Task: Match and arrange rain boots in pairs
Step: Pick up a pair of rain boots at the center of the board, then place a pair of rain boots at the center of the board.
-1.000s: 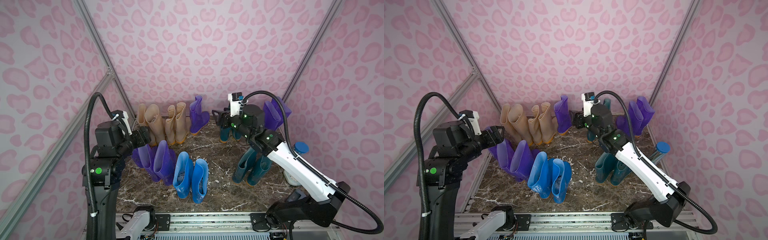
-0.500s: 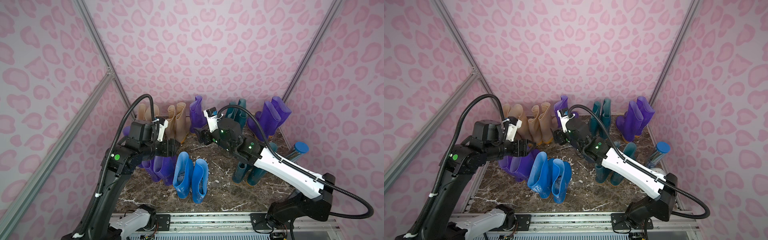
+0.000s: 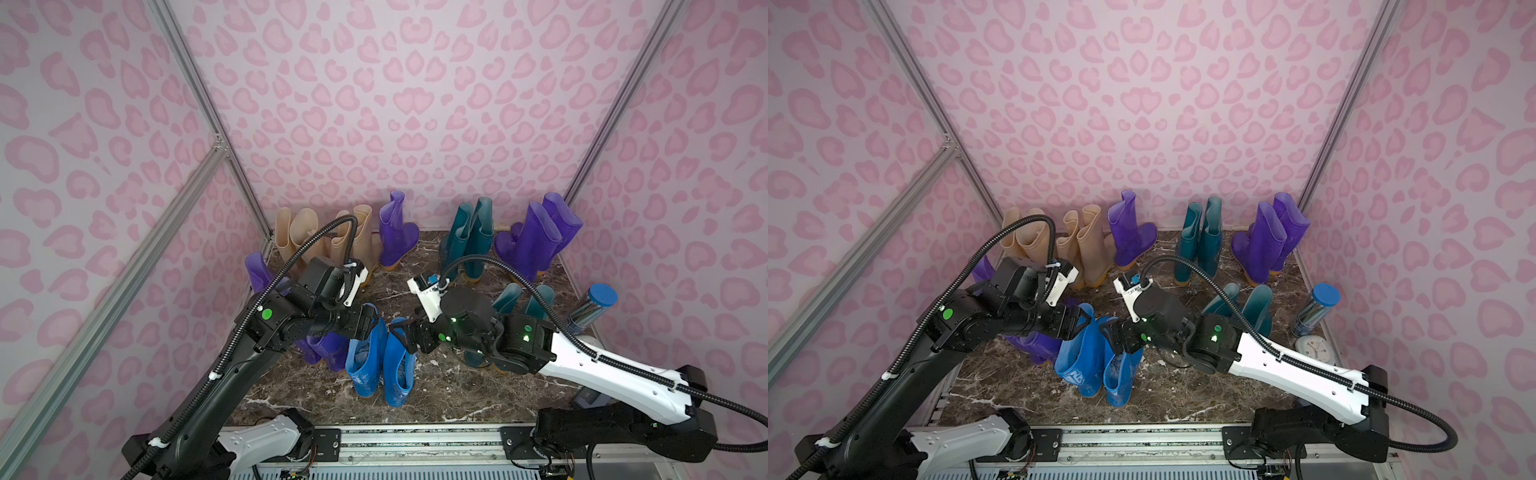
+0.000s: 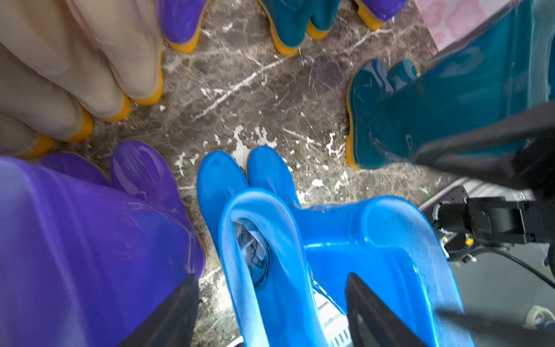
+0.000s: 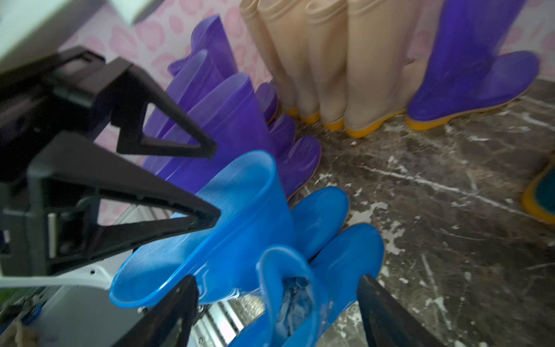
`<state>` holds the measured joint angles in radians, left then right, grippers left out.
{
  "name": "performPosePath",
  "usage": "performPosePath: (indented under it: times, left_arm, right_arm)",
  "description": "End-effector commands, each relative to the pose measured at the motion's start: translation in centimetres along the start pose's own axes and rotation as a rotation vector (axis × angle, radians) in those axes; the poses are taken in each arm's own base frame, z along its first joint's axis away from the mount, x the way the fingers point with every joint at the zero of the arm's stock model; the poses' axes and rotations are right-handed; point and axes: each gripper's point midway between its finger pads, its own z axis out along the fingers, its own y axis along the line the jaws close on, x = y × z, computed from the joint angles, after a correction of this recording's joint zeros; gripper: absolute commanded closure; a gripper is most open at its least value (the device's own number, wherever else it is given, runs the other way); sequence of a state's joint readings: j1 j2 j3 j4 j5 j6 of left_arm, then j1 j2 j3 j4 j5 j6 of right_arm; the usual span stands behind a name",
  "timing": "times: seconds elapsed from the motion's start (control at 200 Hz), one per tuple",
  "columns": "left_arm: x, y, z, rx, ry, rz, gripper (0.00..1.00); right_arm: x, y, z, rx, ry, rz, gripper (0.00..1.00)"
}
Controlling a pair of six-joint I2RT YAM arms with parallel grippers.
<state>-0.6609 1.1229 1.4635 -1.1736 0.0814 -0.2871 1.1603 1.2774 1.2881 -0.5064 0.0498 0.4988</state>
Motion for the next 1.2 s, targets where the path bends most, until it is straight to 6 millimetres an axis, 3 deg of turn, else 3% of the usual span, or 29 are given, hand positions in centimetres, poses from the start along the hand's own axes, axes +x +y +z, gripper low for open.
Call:
performPosePath:
  times: [0.0,0.085,0.165,0.28,0.315,0.385,0.585,0.735,0.945,1.09,1.195]
  left_arm:
    - [0.5,-0.5,1.4,0.020,0.013,-0.008,0.22]
    - [1.3,-0.2,2.2,0.002,0.033,-0.001,0.25]
    - [1.8,-0.3,2.8,0.019,0.018,-0.010,0.32]
    - [1.3,-1.9,3.8,0.119,-0.015,-0.042,0.63]
    - [0.8,-2.4,4.0,0.145,-0.028,-0.046,0.77]
    - [-0.8,-3.6,4.3,0.196,-0.060,-0.051,0.97]
    - [-6.5,-7.7,4.2,0.296,-0.164,-0.009,0.98]
    - [-9.6,-9.2,5.5,0.307,-0.209,-0.006,0.98]
    - [-10.9,-10.8,9.9,0.351,-0.185,-0.096,0.98]
    - [-11.8,-12.6,10.7,0.405,-0.191,-0.150,0.98]
    - [-12.7,-14.1,10.3,0.468,-0.191,-0.169,0.98]
  right_arm:
    - [2.1,-0.9,1.3,0.059,0.049,0.067,0.15]
    - [2.9,-1.5,2.2,0.087,0.057,0.091,0.18]
    - [3.5,-2.5,2.8,0.133,0.060,0.089,0.32]
    - [2.7,-3.5,2.9,0.179,0.013,0.096,0.85]
    - [2.1,-3.9,2.8,0.190,-0.008,0.107,1.00]
    - [0.7,-5.1,2.1,0.233,-0.059,0.114,1.00]
    - [-3.2,-8.4,-0.3,0.315,-0.180,0.139,1.00]
    - [-3.0,-10.7,-0.2,0.299,-0.153,0.149,1.00]
    - [-1.9,-14.5,-0.2,0.275,-0.102,0.160,1.00]
    - [-2.1,-16.5,-1.3,0.308,-0.082,0.159,1.00]
    - [-3.2,-16.8,-3.1,0.311,-0.101,0.151,1.00]
